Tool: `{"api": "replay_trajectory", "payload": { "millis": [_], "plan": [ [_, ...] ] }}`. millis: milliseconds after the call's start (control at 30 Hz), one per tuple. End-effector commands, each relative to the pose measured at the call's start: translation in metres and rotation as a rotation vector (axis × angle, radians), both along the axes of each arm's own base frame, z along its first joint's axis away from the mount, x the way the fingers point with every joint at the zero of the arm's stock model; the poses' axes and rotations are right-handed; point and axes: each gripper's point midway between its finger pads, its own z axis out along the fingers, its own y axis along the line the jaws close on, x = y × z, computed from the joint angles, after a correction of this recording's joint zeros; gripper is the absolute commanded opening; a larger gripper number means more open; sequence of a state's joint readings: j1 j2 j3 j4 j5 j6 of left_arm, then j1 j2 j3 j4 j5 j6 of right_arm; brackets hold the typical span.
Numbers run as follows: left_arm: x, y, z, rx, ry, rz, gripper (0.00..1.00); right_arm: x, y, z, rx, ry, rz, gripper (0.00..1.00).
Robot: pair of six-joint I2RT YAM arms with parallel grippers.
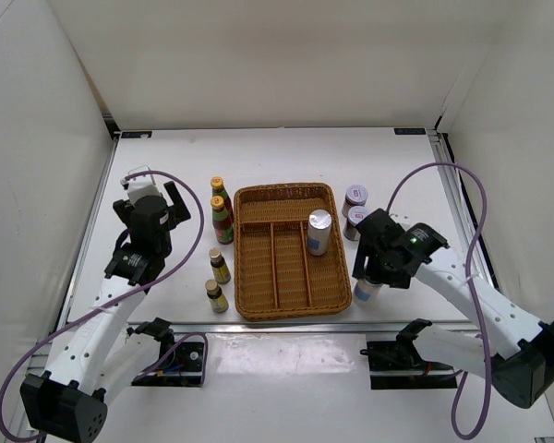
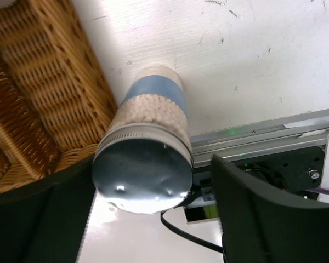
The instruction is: Organize the condiment bottles
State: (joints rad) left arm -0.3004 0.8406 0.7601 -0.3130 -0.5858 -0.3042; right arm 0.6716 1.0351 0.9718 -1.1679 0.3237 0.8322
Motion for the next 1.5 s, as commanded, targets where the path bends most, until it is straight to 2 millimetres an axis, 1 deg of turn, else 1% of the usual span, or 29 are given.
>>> {"api": "replay_trajectory", "payload": {
  "millis": [0,67,100,167,200,267,300,333,433,467,600,633,667,700,867,900,933,1000,1033,1133,1167,1200,1267,1300,1333,1367,1400,1433,1467],
  "plan": [
    [-0.001,0.002,0.003,0.004,-0.015,0.009,1.0,0.011,0.002,-0.008,-0.012,-0.021,-0.005,0.8],
    [-0.001,0.002,0.003,0.004,-0.015,0.009,1.0,0.014,0.003,-0.009,-0.022,-0.028,0.003,0.73],
    [-0.001,0.002,0.003,0.004,-0.015,0.009,1.0,0.013,0.002,-0.012,-0.027,-0.021,0.004,0.6],
    [0.0,0.002,0.001,0.007,-0.006,0.009,1.0,0.015,0.003,-0.009,-0.023,-0.03,0.012,0.45],
    [0.0,0.002,0.001,0.007,-0.006,0.009,1.0,0.013,0.002,-0.002,-0.012,-0.044,0.012,0.32],
    [0.0,0.002,0.001,0.007,-0.006,0.009,1.0,0.013,-0.001,0.014,-0.005,-0.076,0.016,0.21],
    [0.0,0.002,0.001,0.007,-0.006,0.009,1.0,0.015,-0.004,0.024,0.002,-0.117,0.008,0.13],
    [0.0,0.002,0.001,0.007,-0.006,0.009,1.0,0.02,-0.006,0.038,0.011,-0.164,-0.002,0.09],
    [0.0,0.002,0.001,0.007,-0.006,0.009,1.0,0.026,-0.005,0.064,0.043,-0.244,0.025,0.0],
    [0.0,0.002,0.001,0.007,-0.006,0.009,1.0,0.03,-0.002,0.078,0.064,-0.277,0.031,0.0],
    [0.0,0.002,0.001,0.007,-0.006,0.009,1.0,0.033,0.013,0.101,0.12,-0.304,0.084,0.0],
    [0.0,0.002,0.001,0.007,-0.006,0.009,1.0,0.036,0.019,0.099,0.127,-0.297,0.102,0.0],
    [0.0,0.002,0.001,0.007,-0.006,0.009,1.0,0.037,0.034,0.103,0.169,-0.3,0.14,0.0],
    [0.0,0.002,0.001,0.007,-0.006,0.009,1.0,0.037,0.04,0.105,0.191,-0.307,0.154,0.0],
    [-0.002,0.005,0.004,0.01,-0.017,0.027,1.0,0.043,0.084,0.085,0.214,-0.269,0.268,0.0],
    [-0.002,0.005,0.004,0.01,-0.017,0.027,1.0,0.046,0.087,0.084,0.215,-0.27,0.268,0.0],
    [-0.003,0.007,0.006,-0.007,-0.033,0.043,1.0,0.044,0.094,0.074,0.191,-0.255,0.292,0.0],
    [-0.007,0.011,0.004,-0.023,-0.038,0.074,1.0,0.047,0.098,0.063,0.15,-0.252,0.301,0.0],
    [-0.008,0.011,-0.005,-0.026,-0.021,0.077,1.0,0.051,0.099,0.054,0.124,-0.232,0.284,0.0],
    [-0.007,0.008,-0.005,-0.002,-0.026,0.04,1.0,0.055,0.095,0.032,0.051,-0.191,0.262,0.01],
    [-0.009,0.008,-0.001,-0.007,-0.04,0.04,1.0,0.055,0.095,0.029,0.051,-0.191,0.262,0.09],
    [-0.011,0.003,0.002,-0.013,-0.045,-0.003,1.0,0.056,0.096,0.023,0.046,-0.181,0.254,0.14],
    [-0.014,-0.006,0.011,-0.034,-0.053,-0.059,1.0,0.054,0.096,0.014,0.04,-0.161,0.258,0.21],
    [-0.014,-0.015,0.012,-0.059,-0.046,-0.108,1.0,0.055,0.099,0.014,0.052,-0.169,0.248,0.29],
    [-0.016,-0.018,0.015,-0.064,-0.04,-0.124,1.0,0.054,0.097,0.008,0.038,-0.153,0.249,0.38],
    [-0.017,-0.019,0.032,-0.106,-0.066,-0.114,1.0,0.054,0.097,0.008,0.037,-0.153,0.249,0.48],
    [-0.023,-0.018,0.02,-0.103,0.015,-0.104,1.0,0.054,0.097,0.008,0.037,-0.153,0.249,0.64],
    [-0.024,-0.02,0.015,-0.107,0.067,-0.106,1.0,0.052,0.094,0.005,0.021,-0.135,0.25,0.7],
    [-0.025,-0.024,0.028,-0.132,0.07,-0.118,1.0,0.051,0.097,0.01,0.027,-0.14,0.259,0.75]
  ]
}}
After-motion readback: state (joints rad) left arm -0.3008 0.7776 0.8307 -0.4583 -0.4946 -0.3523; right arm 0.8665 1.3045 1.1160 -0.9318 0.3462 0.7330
